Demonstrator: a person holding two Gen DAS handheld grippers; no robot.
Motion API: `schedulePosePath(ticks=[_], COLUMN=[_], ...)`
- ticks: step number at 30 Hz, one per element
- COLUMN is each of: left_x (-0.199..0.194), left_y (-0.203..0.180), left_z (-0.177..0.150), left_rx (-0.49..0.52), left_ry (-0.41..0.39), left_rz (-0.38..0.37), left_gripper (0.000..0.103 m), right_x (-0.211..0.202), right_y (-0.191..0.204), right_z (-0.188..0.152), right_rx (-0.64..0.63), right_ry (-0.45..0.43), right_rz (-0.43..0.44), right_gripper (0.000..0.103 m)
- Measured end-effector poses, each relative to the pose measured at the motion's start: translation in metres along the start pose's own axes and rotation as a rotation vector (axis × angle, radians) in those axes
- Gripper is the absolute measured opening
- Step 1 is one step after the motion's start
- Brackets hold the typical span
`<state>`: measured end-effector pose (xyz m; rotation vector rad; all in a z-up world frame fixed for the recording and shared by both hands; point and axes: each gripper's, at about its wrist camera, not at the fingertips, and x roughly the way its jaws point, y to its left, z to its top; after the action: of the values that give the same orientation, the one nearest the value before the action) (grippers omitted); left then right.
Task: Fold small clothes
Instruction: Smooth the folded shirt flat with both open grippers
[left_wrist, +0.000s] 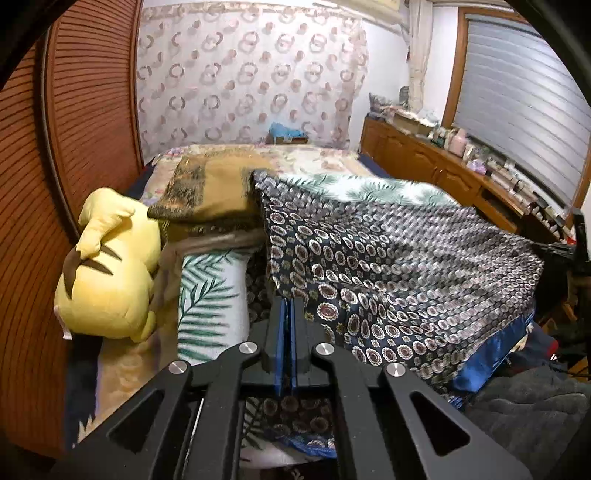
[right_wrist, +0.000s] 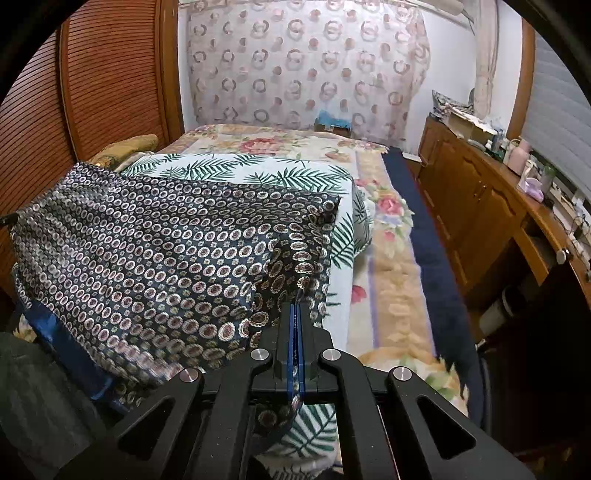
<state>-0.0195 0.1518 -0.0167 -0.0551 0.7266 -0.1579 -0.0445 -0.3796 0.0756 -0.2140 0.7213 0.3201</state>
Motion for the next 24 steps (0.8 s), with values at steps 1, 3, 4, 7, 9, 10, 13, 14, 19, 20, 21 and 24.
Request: schedulePosePath(ticks=[1,3,4,7,9,10,13,14,19,20,21,24], left_x=[0.003,0.008,0.010,0.019,0.023,0.027,0.037,0.039,0.048,0.049,0.049,0.051], left_y=[0.000,0.002,0.003,0.007,0.008,0.011,0.016,0.018,0.019,0.018,0.017,0.013], left_z=[-0.002,-0.007,-0.008,-0.013,-0.018,-0.021,-0.031,-0.033,-0.045,-0.046,-0.047,-0.051], left_rx=[0.002,-0.001,-0.004,-0.013,-0.025,-0.033,-0.058,-0.066,-0.090,-0.091,-0.091,-0.080], left_ry=[0.006,0.009,0.009,0.024,0.037,0.047,0.077,0.083,0.107,0.109,0.112,0.121], left_rz=[0.010,0.012,0.007,0.015,0.032,0.044,0.058,0.059,0.058,0.059,0.060,0.061], left_gripper=[0.013,0.036,0.041,0.044,0.044,0.044,0.044,0.044,0.044,0.044,0.044,0.044], right_x=[0.000,0.000,0.000,0.007,0.014,0.017,0.023,0.025,0.054,0.061,0.069,0.089], right_y=[0.001,0.003,0.003,0.014,0.028,0.033,0.051,0.057,0.099,0.109,0.114,0.139], right_z=[-0.001,0.001,0.002,0.009,0.014,0.015,0.022,0.024,0.029,0.030,0.032,0.036], right_rx=[-0.002,-0.005,0.000,0.001,-0.012,-0.018,-0.042,-0.043,-0.074,-0.084,-0.093,-0.127], right_ry=[0.005,0.003,0.004,-0.009,-0.029,-0.035,-0.060,-0.068,-0.058,-0.051,-0.044,-0.025], right_rz=[-0.013,-0.020,-0.025,-0.028,-0.002,0.002,0.040,0.054,0.146,0.160,0.170,0.203], right_gripper=[0.001,0.005,0.009,0.037,0.060,0.063,0.065,0.065,0.065,0.065,0.065,0.065])
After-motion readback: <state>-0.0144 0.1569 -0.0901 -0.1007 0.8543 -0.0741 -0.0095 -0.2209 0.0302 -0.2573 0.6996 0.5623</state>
